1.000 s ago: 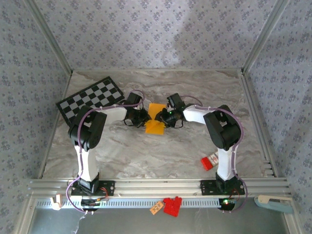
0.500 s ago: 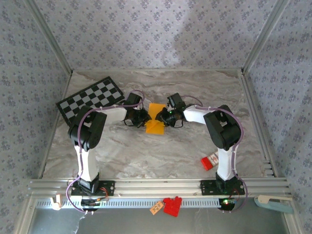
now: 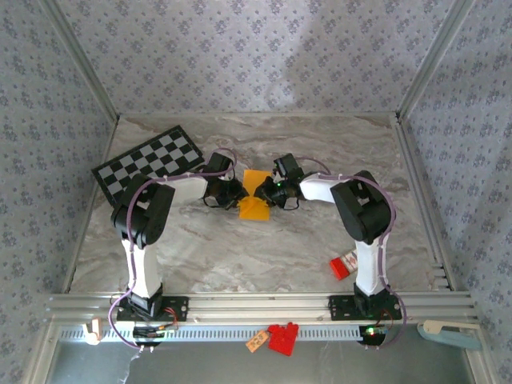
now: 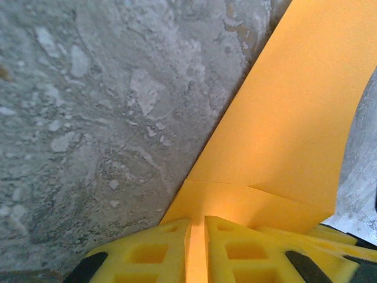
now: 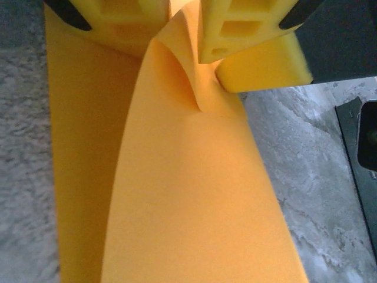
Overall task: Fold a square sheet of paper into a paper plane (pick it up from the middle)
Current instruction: Pick up the paper from the center of the table, then turn over the paper at the center of the table.
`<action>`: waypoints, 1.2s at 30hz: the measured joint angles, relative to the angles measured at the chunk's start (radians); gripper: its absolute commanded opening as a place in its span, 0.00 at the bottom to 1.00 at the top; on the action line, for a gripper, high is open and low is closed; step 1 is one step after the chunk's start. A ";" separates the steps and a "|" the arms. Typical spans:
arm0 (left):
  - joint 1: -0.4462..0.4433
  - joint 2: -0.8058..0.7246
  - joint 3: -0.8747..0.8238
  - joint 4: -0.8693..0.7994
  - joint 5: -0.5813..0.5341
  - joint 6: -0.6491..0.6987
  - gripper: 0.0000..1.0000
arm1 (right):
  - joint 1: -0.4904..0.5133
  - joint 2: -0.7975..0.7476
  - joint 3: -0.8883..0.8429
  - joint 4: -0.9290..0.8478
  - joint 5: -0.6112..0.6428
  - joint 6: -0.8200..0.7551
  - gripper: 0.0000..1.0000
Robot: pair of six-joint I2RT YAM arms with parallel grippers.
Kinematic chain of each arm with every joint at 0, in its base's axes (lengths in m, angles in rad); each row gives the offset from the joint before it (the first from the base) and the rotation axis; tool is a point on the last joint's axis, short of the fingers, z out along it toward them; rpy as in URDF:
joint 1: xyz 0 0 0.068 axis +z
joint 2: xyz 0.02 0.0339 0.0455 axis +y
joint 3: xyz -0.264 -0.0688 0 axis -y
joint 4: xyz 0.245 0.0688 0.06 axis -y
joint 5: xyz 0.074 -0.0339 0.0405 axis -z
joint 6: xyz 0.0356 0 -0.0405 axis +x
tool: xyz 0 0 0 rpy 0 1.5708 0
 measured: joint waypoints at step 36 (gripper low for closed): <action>0.148 -0.352 -0.261 0.590 0.327 -0.188 0.80 | -0.112 -0.152 0.099 0.346 -0.360 0.082 0.03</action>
